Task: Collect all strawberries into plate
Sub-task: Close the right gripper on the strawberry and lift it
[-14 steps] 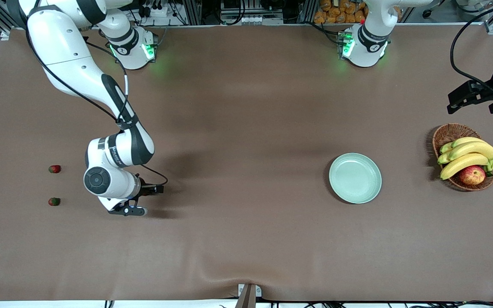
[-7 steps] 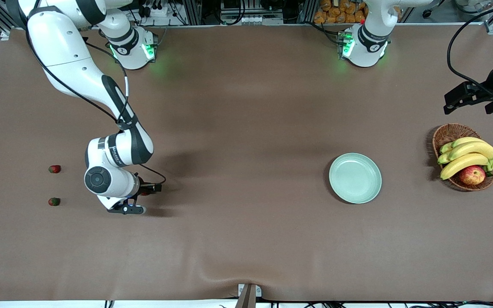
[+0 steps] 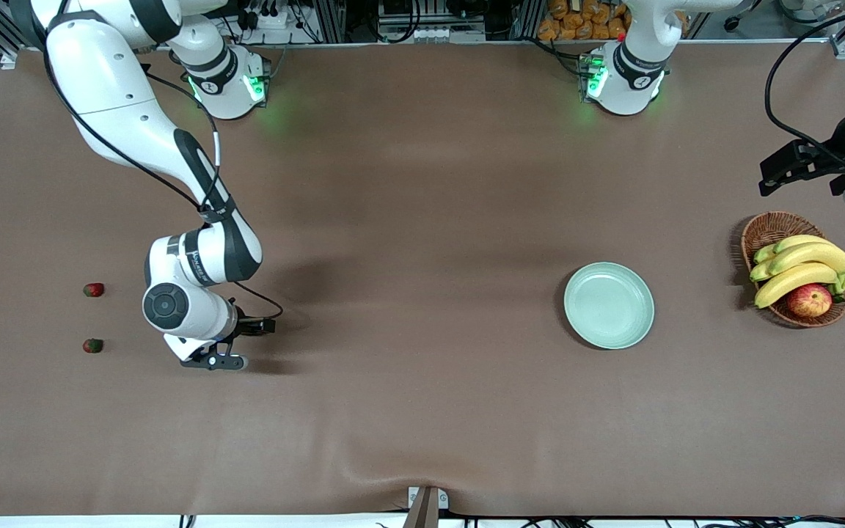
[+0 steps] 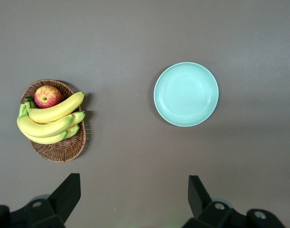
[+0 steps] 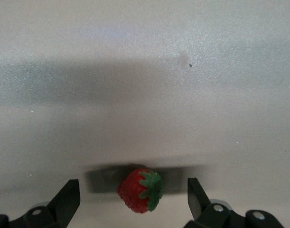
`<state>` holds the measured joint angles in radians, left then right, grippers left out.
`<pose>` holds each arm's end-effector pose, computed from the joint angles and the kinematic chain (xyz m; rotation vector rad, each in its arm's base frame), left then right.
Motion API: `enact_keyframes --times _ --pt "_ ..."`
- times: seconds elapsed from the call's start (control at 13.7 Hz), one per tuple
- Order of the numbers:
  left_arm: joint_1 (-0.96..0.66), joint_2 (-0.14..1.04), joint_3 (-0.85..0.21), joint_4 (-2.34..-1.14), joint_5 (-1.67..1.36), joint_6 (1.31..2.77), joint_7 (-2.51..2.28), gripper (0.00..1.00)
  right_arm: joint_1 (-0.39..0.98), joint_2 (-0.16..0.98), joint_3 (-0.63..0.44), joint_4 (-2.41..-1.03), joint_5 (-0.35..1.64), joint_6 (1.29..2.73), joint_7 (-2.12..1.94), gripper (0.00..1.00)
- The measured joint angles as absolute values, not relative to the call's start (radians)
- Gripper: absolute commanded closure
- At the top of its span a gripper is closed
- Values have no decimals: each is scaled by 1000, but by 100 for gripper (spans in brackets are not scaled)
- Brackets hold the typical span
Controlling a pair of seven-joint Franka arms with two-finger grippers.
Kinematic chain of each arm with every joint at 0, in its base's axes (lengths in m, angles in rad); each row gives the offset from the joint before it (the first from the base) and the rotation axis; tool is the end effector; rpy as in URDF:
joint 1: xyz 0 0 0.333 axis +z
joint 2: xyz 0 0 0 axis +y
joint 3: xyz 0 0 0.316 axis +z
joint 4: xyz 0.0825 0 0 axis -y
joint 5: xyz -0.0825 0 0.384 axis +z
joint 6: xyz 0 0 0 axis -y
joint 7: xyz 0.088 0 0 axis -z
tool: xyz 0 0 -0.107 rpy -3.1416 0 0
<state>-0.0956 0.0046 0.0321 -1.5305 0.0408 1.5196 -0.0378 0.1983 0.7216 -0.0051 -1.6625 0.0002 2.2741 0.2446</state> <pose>0.5503 -0.0305 0.6365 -3.0997 0.0371 0.0208 0.6577 0.1290 0.1774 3.1091 -0.0784 -0.1660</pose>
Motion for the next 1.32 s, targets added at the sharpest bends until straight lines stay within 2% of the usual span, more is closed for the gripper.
enact_keyframes --times 0.07,0.15,0.22,0.29,1.02,1.32 --pt "-96 5 32 -1531 41 1520 -38 0 198 722 -5 -1663 0 2274 245 24" --pt "-96 5 32 -1531 41 1520 -38 0 198 722 -5 -1664 0 2274 244 67" --pt "-96 5 32 -1531 41 1520 -38 0 198 722 -5 -1665 0 2275 244 92" --pt "-96 5 32 -1531 41 1520 -38 0 198 722 -5 -1666 0 2276 244 100" --pt "-96 5 32 -1540 41 1520 -38 0 199 716 -1 -1660 -1 2286 244 100" --pt "-96 5 32 -1547 41 1520 -38 0 208 676 5 -1627 -2 2292 242 100"
